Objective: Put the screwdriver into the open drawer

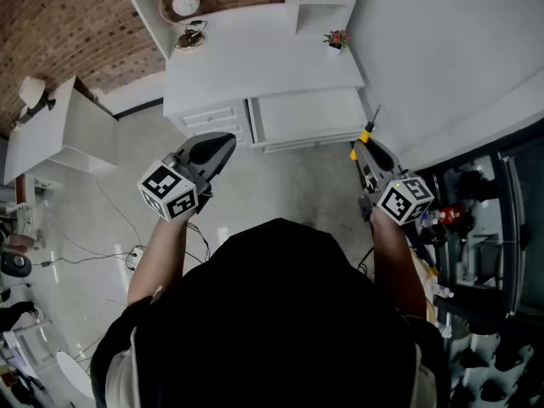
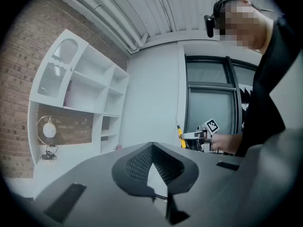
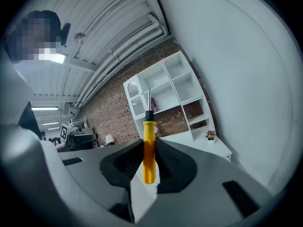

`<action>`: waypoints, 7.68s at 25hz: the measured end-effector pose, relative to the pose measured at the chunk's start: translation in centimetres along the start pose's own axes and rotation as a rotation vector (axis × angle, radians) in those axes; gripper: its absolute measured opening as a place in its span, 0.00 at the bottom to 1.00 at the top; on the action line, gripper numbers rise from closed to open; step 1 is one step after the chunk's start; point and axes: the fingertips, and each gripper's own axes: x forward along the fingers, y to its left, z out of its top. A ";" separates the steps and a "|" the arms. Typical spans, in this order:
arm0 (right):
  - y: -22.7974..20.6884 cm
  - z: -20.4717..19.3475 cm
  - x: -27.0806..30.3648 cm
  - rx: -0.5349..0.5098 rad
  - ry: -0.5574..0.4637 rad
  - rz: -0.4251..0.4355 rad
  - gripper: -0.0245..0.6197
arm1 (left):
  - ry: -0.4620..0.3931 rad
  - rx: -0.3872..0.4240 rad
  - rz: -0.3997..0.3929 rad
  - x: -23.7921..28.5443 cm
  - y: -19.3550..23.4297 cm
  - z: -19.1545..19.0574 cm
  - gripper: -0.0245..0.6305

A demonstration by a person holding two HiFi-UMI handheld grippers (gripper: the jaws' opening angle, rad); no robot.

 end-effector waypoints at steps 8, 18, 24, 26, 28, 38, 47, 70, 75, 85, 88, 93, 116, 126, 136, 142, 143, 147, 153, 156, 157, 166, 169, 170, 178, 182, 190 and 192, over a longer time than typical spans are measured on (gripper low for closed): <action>0.7 -0.5 0.3 0.028 -0.008 -0.015 0.17 | 0.000 0.005 -0.009 -1.2 0.3 -0.1 0.06; 1.7 -0.2 -0.2 0.051 -0.033 -0.040 0.17 | 0.012 -0.004 -0.017 -3.0 0.5 -0.7 0.06; 1.8 -0.5 0.3 0.065 -0.030 -0.047 0.17 | 0.016 -0.007 -0.027 -3.3 0.8 -0.8 0.06; 1.9 -0.4 0.6 0.065 -0.030 -0.046 0.17 | 0.013 -0.013 -0.022 -3.7 1.2 -0.8 0.06; 1.9 -0.3 0.9 0.064 -0.030 -0.045 0.17 | 0.014 -0.016 -0.014 -4.0 1.6 -0.9 0.06; 1.8 0.0 3.1 0.061 -0.024 -0.031 0.17 | 0.021 -0.026 0.000 -3.9 3.1 -1.3 0.06; 0.1 -0.1 3.9 0.069 -0.026 -0.028 0.17 | 0.032 -0.009 0.010 -2.9 3.5 -1.2 0.06; -10.7 2.9 9.2 0.086 0.025 0.006 0.17 | 0.062 -0.024 0.043 8.6 7.8 -0.7 0.06; -13.0 3.6 11.7 0.096 0.048 0.024 0.17 | 0.062 -0.036 0.067 10.9 10.0 -0.2 0.06; -17.8 5.1 16.5 0.102 0.095 0.065 0.17 | 0.072 -0.072 0.118 15.7 13.3 -0.3 0.06; -19.1 5.5 17.6 0.106 0.104 0.080 0.17 | 0.070 -0.086 0.140 16.8 13.9 -0.3 0.06; -20.8 6.0 19.7 0.113 0.119 0.113 0.17 | 0.079 -0.097 0.173 18.4 15.1 -0.4 0.06; -26.6 7.5 26.2 0.113 0.188 0.256 0.17 | 0.128 -0.143 0.279 24.7 18.3 -1.3 0.06; -29.3 7.4 28.7 0.070 0.230 0.271 0.17 | 0.135 -0.145 0.296 27.9 19.9 -1.3 0.06; -29.4 7.3 29.9 0.081 0.249 0.308 0.17 | 0.131 -0.160 0.337 27.6 20.7 -1.6 0.06; -28.9 7.2 30.2 0.087 0.261 0.334 0.17 | 0.123 -0.157 0.344 27.3 20.6 -1.5 0.06; -28.7 7.1 30.2 0.090 0.263 0.339 0.17 | 0.123 -0.158 0.346 27.1 20.5 -1.5 0.06; -28.1 6.6 30.3 0.093 0.273 0.350 0.17 | 0.117 -0.169 0.357 26.0 20.6 -1.9 0.06; -27.6 6.5 30.3 0.112 0.268 0.353 0.17 | 0.109 -0.177 0.357 25.3 20.8 -2.5 0.06; -27.3 6.6 30.5 0.107 0.270 0.345 0.17 | 0.104 -0.178 0.345 25.4 21.3 -2.4 0.06; -27.3 6.6 30.6 0.106 0.271 0.340 0.17 | 0.102 -0.179 0.340 25.5 21.5 -2.3 0.06; -27.5 6.7 31.5 0.094 0.275 0.300 0.17 | 0.102 -0.185 0.301 26.3 23.3 -2.2 0.06; -27.1 5.8 32.8 0.083 0.292 0.293 0.17 | 0.107 -0.194 0.299 25.8 24.5 -2.7 0.06; -27.0 5.4 33.4 0.072 0.300 0.290 0.17 | 0.108 -0.198 0.300 25.5 25.1 -3.0 0.06; -27.6 1.9 35.8 -0.033 0.385 0.265 0.17 | 0.114 -0.224 0.309 24.5 28.2 -4.3 0.06; -27.4 -0.7 37.1 -0.101 0.438 0.267 0.17 | 0.115 -0.231 0.309 24.3 29.3 -4.6 0.06; -28.0 -4.0 38.8 -0.144 0.494 0.257 0.17 | 0.123 -0.244 0.315 24.4 31.2 -4.9 0.06; -28.3 -4.8 39.1 -0.153 0.509 0.253 0.17 | 0.129 -0.248 0.315 24.4 31.5 -5.1 0.06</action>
